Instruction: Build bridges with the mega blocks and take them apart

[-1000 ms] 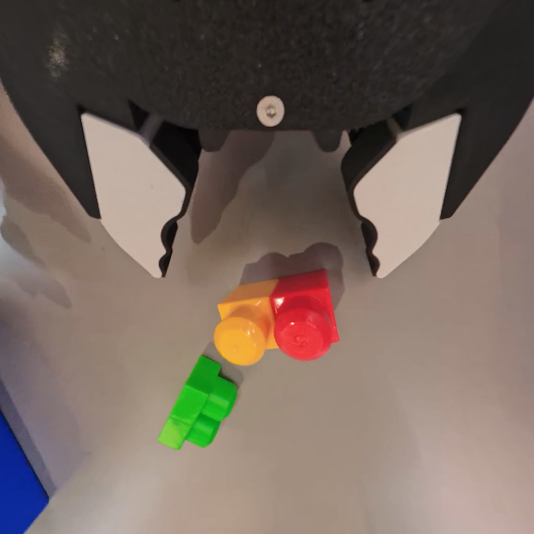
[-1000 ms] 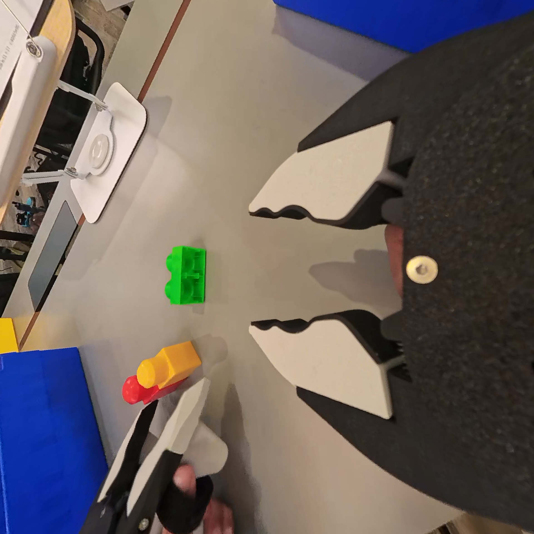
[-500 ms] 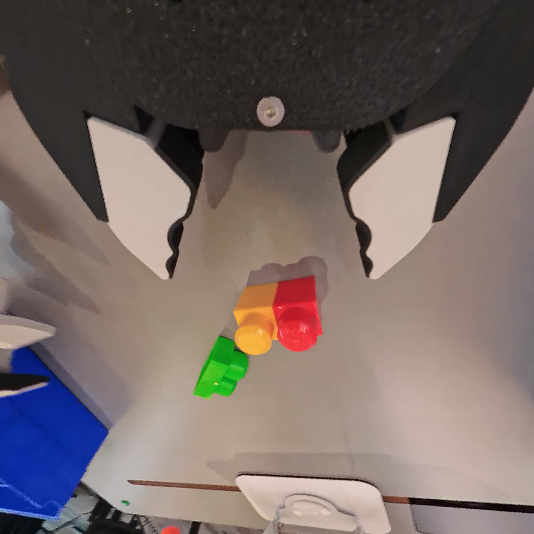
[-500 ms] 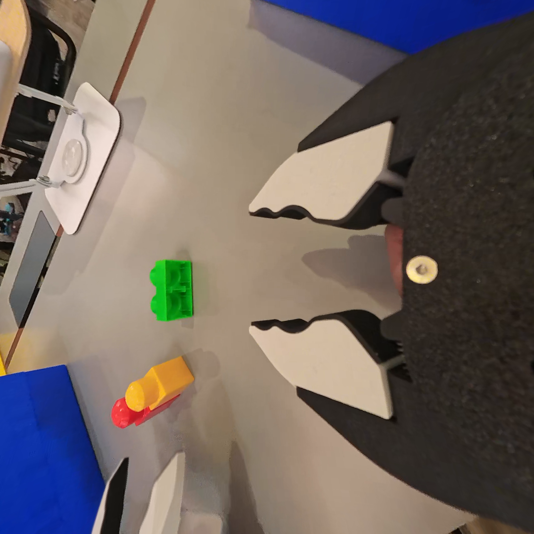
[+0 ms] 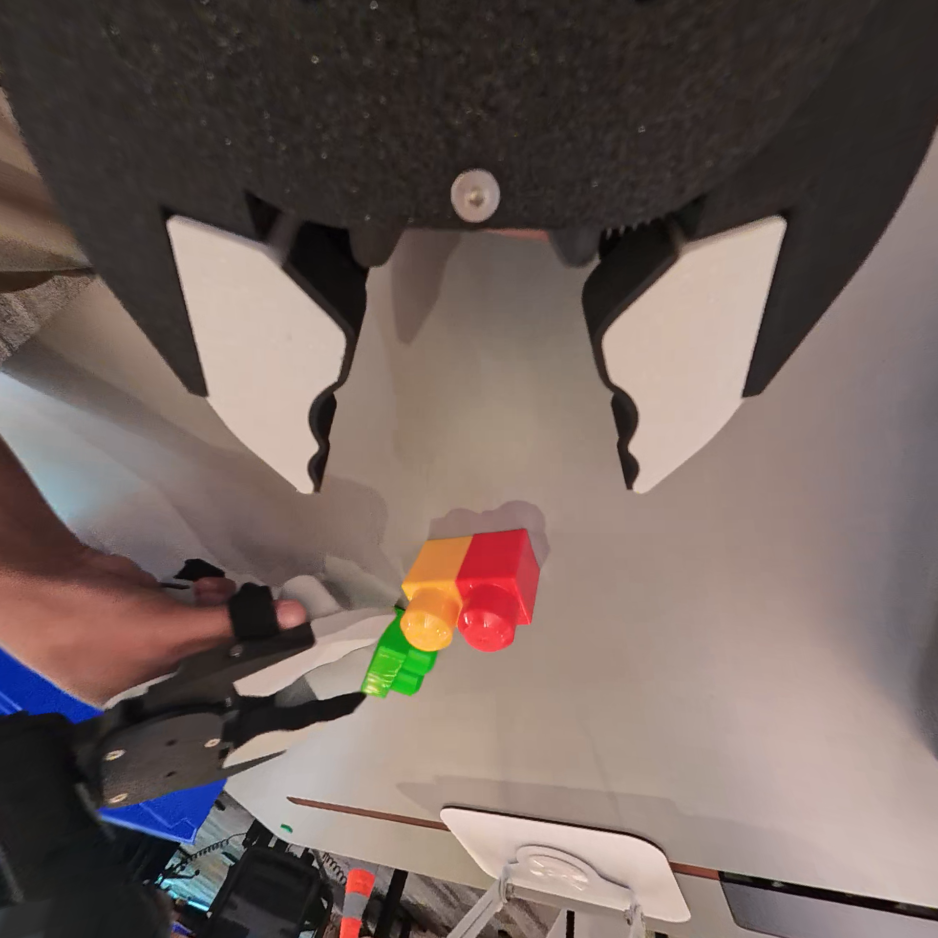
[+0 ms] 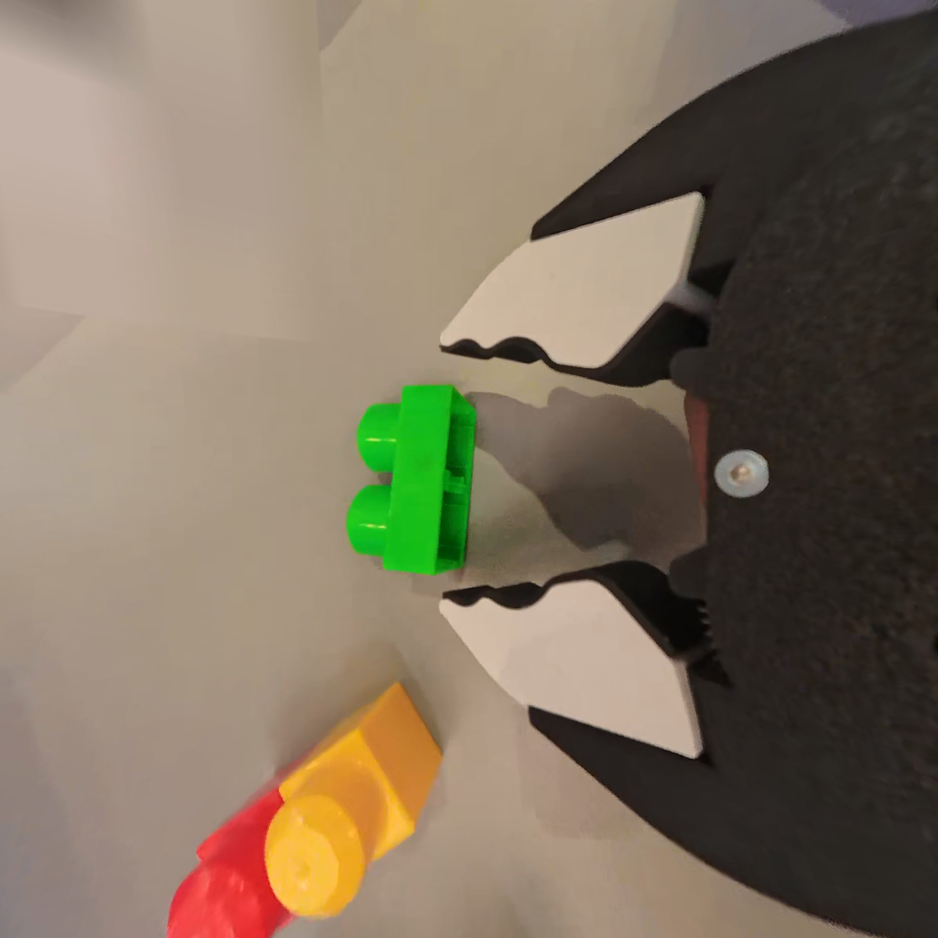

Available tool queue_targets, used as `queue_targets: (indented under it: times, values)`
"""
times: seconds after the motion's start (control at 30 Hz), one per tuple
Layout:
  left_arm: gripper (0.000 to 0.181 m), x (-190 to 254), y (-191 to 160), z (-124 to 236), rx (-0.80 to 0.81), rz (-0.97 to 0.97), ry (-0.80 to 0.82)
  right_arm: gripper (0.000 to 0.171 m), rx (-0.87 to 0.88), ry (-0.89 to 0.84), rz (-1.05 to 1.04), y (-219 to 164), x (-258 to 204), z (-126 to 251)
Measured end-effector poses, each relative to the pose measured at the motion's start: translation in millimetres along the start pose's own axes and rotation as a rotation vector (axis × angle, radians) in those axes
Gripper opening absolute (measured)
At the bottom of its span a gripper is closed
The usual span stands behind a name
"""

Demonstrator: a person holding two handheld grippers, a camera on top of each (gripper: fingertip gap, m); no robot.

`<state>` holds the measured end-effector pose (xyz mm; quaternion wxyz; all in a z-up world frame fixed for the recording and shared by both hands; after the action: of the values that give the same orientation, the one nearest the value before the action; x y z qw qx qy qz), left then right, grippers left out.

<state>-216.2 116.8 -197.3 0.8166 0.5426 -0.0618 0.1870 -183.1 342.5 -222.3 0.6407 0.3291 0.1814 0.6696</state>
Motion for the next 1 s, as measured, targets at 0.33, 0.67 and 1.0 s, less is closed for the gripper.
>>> queue_targets:
  times: [0.33, 0.67, 1.0]
  values:
    - [0.106, -9, -3, 7, -0.048, -0.022, -0.061, 0.075, 0.042, -0.107, -0.010, 5, 0, 0]
    - [0.103, -6, -5, 5, -0.068, -0.044, -0.063, 0.075, 0.544, -0.206, -0.031, 7, -25, 105]
    - [0.090, 24, 21, 7, -0.026, 0.109, -0.398, 0.075, 0.580, -0.125, 0.145, -9, -56, 123]
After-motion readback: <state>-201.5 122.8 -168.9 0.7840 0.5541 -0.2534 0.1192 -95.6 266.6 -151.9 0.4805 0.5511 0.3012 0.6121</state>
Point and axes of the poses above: each gripper's, where its closed fingertips meet, z back along the fingers, y out of its top, x = y × z across the jaws, the point moved 5 cm from there along z, back along the fingers, and after that the axes turned 5 degrees about -y, right-handed, at the moved point
